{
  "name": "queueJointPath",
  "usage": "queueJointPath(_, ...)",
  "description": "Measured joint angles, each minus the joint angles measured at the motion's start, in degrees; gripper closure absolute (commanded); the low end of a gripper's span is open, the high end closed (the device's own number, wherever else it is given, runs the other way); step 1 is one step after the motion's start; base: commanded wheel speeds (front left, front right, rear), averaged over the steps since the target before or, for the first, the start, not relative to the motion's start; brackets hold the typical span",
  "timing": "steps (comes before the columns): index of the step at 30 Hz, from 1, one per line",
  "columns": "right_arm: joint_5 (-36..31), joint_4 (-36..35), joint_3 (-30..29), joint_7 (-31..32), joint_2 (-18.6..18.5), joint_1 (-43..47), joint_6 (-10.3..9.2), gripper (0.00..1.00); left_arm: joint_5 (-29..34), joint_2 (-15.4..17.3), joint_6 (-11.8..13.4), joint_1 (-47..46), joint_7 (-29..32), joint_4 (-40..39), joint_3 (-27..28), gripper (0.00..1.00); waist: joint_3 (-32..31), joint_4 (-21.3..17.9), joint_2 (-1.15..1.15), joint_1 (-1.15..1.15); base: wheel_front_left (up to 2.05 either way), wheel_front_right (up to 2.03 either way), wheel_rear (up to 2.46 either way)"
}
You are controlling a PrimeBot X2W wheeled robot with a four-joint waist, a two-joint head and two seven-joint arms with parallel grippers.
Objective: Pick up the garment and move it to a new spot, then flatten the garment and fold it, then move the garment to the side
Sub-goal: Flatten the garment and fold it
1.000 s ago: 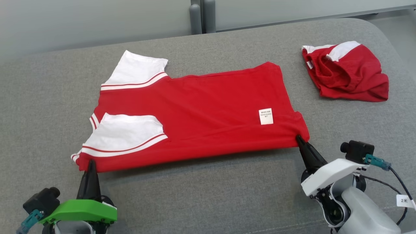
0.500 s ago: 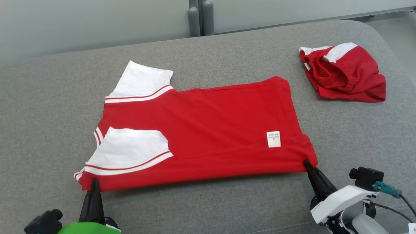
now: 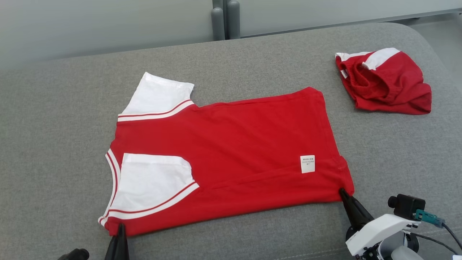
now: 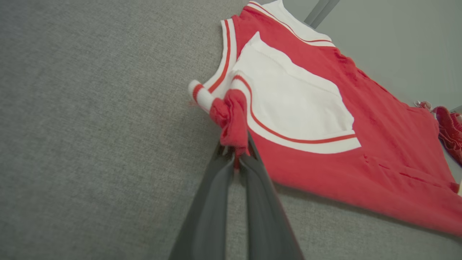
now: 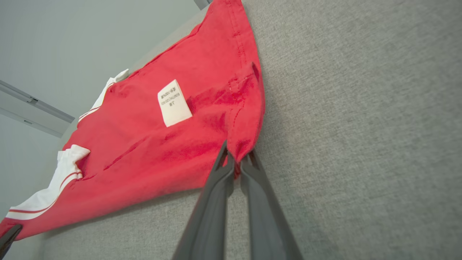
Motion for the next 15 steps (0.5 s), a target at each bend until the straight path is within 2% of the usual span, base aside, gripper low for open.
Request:
queueJointPath(4,0.00,0.20,0.13,0.00,0.16,0.00,0.00,1.00,0.00,0.02,0.18,-0.01,0.00,0.52,-0.05,1.00,-0.04,0.07,0.00,0.00,0.00,0.00,0.00)
queueJointPath(5,0.00,0.26,0.15,0.00,0.22,0.00,0.00,0.83,0.00,0.02,0.40,-0.01,0.00,0.55,-0.04,1.00,-0.05,0.07,0.00,0.00,0.00,0.00,0.00)
queueJointPath(6,0.00,0.34,0.15,0.00,0.29,0.00,0.00,0.73,0.00,0.02,0.57,-0.01,0.00,0.57,0.00,0.97,-0.06,0.06,0.00,0.00,0.00,0.00,0.00)
queueJointPath(7,-0.01,0.44,0.15,0.00,0.32,0.00,0.00,0.58,0.00,0.02,0.57,-0.01,0.00,0.60,0.02,0.82,-0.07,0.04,0.00,0.00,0.00,0.00,0.00)
queueJointPath(8,-0.01,0.55,0.15,0.00,0.32,0.00,-0.02,0.49,0.00,0.02,0.58,-0.01,0.00,0.62,0.02,0.71,-0.07,0.01,0.00,0.00,0.00,0.00,0.00)
queueJointPath(9,-0.01,0.67,0.15,0.00,0.31,0.00,-0.05,0.09,0.00,0.02,0.58,-0.01,0.00,0.63,0.01,0.57,-0.07,-0.01,0.00,0.00,0.00,0.00,0.00)
queueJointPath(10,-0.01,0.77,0.15,0.00,0.30,0.00,-0.05,0.00,0.00,0.02,0.59,-0.01,0.00,0.65,0.02,0.40,-0.06,-0.04,0.00,0.00,0.00,0.00,0.00)
queueJointPath(11,-0.01,0.85,0.15,0.00,0.31,0.00,-0.07,0.00,0.00,0.02,0.73,-0.01,0.00,0.67,0.09,0.18,-0.06,-0.07,0.00,0.00,0.00,0.00,0.00)
queueJointPath(12,-0.01,0.89,0.12,0.00,0.30,0.00,-0.07,0.00,0.00,0.02,0.78,-0.01,0.00,0.66,0.26,0.01,-0.06,-0.10,0.00,0.00,0.00,0.00,0.00)
queueJointPath(15,-0.01,0.97,-0.18,0.00,0.09,0.07,-0.13,0.00,0.00,0.03,1.27,-0.01,-0.01,0.59,1.41,0.00,-0.07,-0.16,0.00,0.00,0.00,0.00,0.00)
